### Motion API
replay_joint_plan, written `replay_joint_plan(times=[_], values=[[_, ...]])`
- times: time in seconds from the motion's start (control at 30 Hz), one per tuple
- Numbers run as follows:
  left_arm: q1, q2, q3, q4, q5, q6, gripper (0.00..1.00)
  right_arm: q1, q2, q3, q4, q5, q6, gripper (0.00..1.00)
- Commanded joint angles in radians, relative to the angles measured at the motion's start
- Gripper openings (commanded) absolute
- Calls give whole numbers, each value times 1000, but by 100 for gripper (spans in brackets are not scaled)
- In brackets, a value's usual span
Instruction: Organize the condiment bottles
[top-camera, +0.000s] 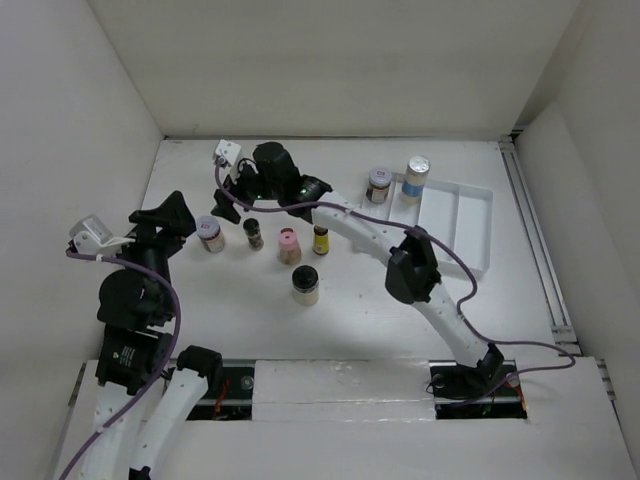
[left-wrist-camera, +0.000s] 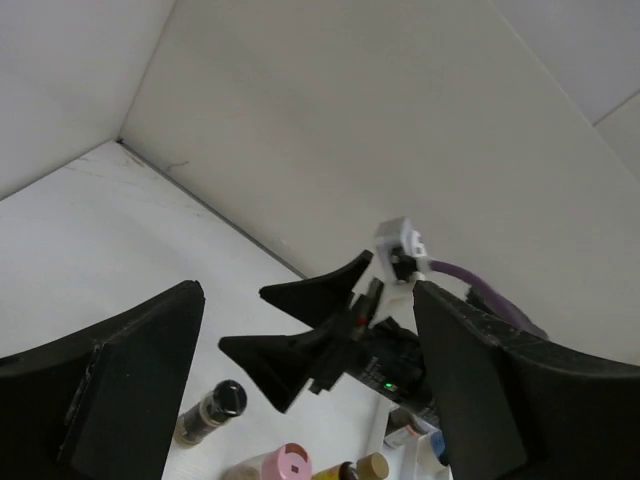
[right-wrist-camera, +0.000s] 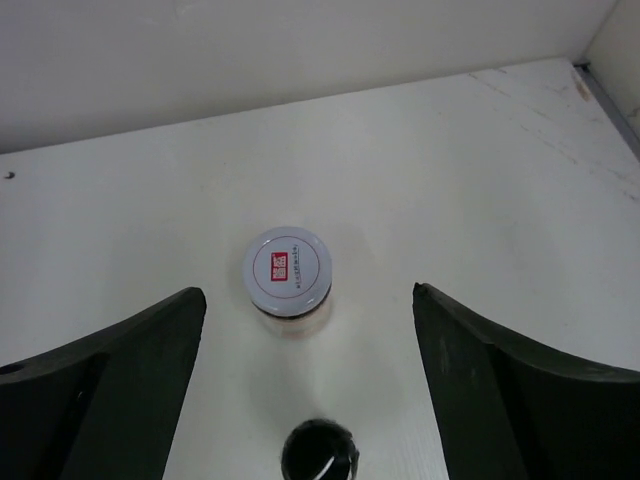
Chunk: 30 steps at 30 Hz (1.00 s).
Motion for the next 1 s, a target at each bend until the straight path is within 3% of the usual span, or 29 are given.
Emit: replay_joint_plan(times=[0.0,0.13,0.5,0.97], values=[[2,-12,26,36,-24,3,85,26,88,193,-110,66,-4,91],[2,-50,26,39,-9,-6,89,75,136,206,-58,180,-4,100],[2,-84,16,48,42,-6,89,148,291,271,45,295,-4,100],[2,-95,7,57,73,-6,89,158,343,250,132,471,15,100]])
